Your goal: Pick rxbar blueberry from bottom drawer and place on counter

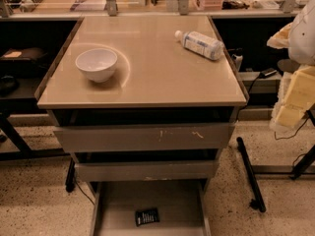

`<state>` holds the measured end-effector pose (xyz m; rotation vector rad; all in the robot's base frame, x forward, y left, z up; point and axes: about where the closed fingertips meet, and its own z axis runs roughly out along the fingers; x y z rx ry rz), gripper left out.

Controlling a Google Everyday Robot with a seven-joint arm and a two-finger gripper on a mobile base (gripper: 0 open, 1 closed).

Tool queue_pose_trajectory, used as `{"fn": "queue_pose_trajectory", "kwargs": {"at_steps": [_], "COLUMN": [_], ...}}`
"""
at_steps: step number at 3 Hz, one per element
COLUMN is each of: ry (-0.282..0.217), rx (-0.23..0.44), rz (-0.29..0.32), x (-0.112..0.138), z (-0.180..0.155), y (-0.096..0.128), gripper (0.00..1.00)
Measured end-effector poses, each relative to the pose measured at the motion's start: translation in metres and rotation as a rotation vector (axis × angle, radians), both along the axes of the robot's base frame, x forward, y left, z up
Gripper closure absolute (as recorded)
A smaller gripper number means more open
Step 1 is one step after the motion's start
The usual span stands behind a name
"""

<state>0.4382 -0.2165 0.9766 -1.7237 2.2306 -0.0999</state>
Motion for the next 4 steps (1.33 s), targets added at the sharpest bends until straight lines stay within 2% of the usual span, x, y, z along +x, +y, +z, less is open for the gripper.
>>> {"fn": "queue_pose_trajectory", "kwargs": {"at_steps": [2, 3, 4], "ry": [0.002, 0.055, 0.056], "rx": [-0.011, -0.001, -0.001], "rz": [0.005, 0.011, 0.011], "x": [0.001, -0.001, -0.001], "z": [-0.013, -0.064, -0.064], "y": [-0.001, -0.006, -0.006], "gripper": [0.0, 0.0, 0.0]}}
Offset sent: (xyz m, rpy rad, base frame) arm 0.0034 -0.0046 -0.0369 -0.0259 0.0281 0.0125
